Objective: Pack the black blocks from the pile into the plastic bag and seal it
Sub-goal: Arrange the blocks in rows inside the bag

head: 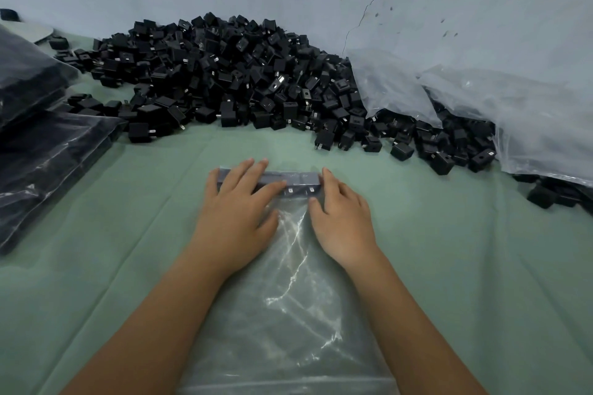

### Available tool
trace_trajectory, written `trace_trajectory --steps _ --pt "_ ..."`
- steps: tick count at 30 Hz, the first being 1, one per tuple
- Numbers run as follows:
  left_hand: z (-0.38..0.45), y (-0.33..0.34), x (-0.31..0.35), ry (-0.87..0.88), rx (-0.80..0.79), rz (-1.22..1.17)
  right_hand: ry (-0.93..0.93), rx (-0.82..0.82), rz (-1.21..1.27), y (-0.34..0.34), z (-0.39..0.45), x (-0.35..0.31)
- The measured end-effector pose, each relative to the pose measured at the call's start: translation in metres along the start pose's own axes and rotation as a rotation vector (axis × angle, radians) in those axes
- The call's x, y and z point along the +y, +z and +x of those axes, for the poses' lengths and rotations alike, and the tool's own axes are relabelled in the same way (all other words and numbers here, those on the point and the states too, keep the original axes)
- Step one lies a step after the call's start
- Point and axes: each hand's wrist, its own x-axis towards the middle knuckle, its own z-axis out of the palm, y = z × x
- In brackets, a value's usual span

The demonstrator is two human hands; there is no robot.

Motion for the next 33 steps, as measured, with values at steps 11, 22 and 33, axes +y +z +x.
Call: trace_trajectory --steps 11,22,33 --pt "-0.007 0.003 0.006 0.116 -0.111 -0.105 -0.021 -0.111 -0.129 0.003 0.006 -0.002" --pt "0.058 -0.008 0.000 0.106 -0.143 0.119 -0.475 0.012 -0.355 -0.025 0.129 -0.087" --pt "0.061 0.039 -0.007 0.100 -0.204 0.085 -0.573 -0.069 -0.608 0.041 0.247 -0.068"
